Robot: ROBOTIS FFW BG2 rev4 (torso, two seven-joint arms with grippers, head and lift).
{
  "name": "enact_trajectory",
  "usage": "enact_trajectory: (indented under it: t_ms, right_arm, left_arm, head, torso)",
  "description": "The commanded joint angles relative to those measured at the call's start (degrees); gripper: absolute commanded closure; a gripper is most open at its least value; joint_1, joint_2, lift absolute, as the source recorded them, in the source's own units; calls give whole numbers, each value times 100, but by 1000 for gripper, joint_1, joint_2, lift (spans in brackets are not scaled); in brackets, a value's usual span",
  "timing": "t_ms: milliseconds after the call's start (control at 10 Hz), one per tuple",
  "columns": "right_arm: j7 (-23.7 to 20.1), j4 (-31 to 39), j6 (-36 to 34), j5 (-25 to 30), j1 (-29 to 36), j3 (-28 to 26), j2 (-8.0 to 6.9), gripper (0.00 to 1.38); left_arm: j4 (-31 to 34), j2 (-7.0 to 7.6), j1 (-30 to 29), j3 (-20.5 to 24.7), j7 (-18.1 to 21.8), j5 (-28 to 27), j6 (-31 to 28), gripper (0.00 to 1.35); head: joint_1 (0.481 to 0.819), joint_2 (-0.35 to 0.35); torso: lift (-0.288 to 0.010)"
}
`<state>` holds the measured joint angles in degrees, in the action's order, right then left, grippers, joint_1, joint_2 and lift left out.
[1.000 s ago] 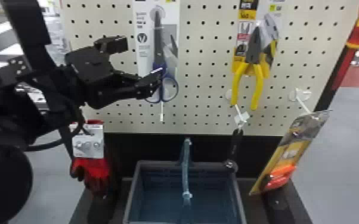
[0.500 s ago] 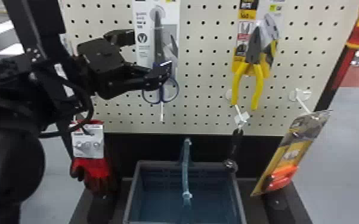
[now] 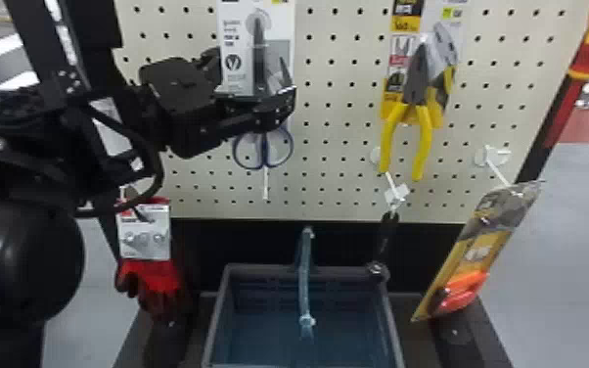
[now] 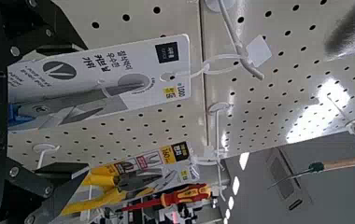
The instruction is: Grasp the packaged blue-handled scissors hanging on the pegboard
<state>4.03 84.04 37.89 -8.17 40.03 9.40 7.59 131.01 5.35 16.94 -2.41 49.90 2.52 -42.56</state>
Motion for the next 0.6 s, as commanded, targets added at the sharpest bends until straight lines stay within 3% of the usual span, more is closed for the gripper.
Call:
enact_trajectory:
  t_ms: [0, 200, 500]
  right_arm:
    - [1, -1, 0, 0, 0, 0, -4, 498]
    - [1, -15, 0, 0, -13, 0, -4, 498]
    - [1, -29, 0, 0, -37, 0, -4, 498]
  left_arm:
    - [-2, 1, 1, -22, 11, 3, -16, 742]
    - [-2, 10, -11, -31, 20, -14, 46, 1064]
    - [12, 1, -23, -75, 29, -58, 186, 1070]
  head:
    - [549, 0]
    - [549, 0]
    - [549, 0]
  torso:
    - [-100]
    - [-100]
    - [-100]
